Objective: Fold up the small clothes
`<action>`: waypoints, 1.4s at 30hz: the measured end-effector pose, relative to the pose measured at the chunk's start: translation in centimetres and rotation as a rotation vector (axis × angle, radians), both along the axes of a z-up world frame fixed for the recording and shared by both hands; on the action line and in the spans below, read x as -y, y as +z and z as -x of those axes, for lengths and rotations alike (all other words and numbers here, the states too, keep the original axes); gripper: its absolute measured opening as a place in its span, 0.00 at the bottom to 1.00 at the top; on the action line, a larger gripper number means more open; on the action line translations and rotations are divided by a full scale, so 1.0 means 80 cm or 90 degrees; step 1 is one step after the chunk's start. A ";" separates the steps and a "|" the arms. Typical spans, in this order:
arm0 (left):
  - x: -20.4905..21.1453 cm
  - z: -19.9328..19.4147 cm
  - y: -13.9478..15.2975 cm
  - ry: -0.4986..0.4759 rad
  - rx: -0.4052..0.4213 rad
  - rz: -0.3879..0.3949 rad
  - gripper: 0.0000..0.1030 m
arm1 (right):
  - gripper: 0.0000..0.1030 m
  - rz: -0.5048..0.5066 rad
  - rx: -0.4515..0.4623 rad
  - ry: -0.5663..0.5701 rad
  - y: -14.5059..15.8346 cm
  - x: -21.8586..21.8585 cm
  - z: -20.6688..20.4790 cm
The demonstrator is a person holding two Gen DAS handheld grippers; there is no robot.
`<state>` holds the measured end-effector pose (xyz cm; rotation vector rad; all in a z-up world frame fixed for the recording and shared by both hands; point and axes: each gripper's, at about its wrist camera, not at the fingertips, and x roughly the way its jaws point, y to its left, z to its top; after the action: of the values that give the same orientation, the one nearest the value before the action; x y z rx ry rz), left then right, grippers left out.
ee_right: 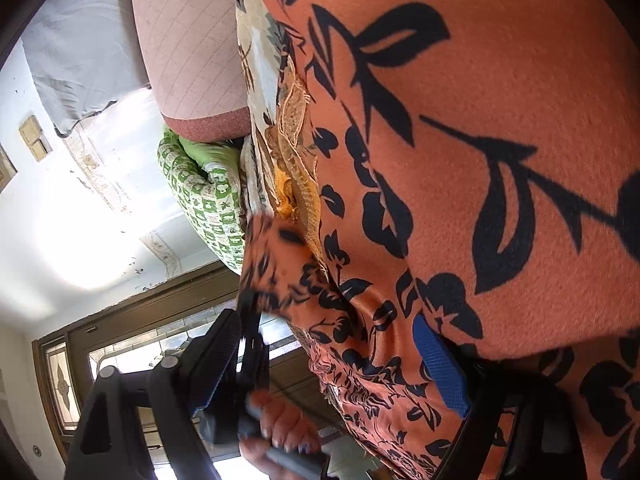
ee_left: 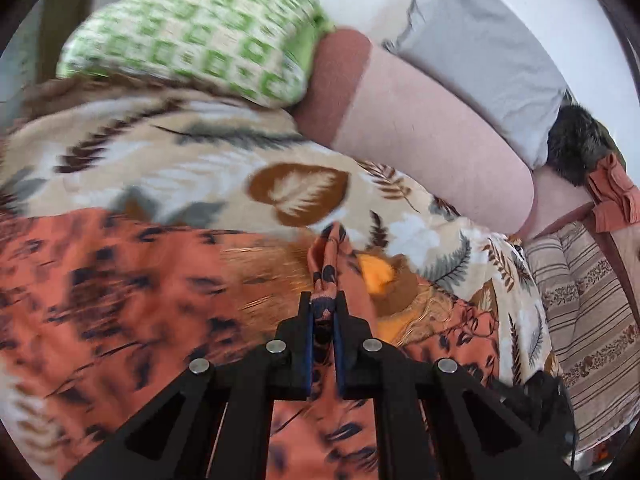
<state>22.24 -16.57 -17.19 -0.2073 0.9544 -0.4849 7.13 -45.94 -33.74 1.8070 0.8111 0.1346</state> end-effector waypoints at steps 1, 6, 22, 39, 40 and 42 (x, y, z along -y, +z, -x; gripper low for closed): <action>-0.018 0.011 0.003 0.016 0.007 -0.009 0.08 | 0.87 0.002 0.000 0.001 0.001 0.000 0.000; -0.109 0.049 -0.043 0.113 -0.068 -0.053 0.08 | 0.87 0.030 0.002 0.013 0.008 -0.004 -0.004; -0.108 0.031 -0.033 0.147 -0.009 -0.129 0.54 | 0.85 0.051 -0.028 -0.100 0.005 0.041 0.031; -0.059 -0.028 -0.035 0.085 0.018 -0.187 0.05 | 0.87 0.092 -0.030 -0.079 0.017 0.037 0.022; -0.060 -0.032 -0.029 0.089 0.029 -0.191 0.05 | 0.88 0.094 -0.022 -0.084 0.019 0.037 0.022; -0.064 -0.039 -0.024 0.103 0.035 -0.207 0.05 | 0.88 0.096 0.005 -0.093 0.025 0.037 0.019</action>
<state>25.37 -11.47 -19.12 0.0225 0.9391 -0.1816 5.61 -48.87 -31.74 1.7142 0.6634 -0.0143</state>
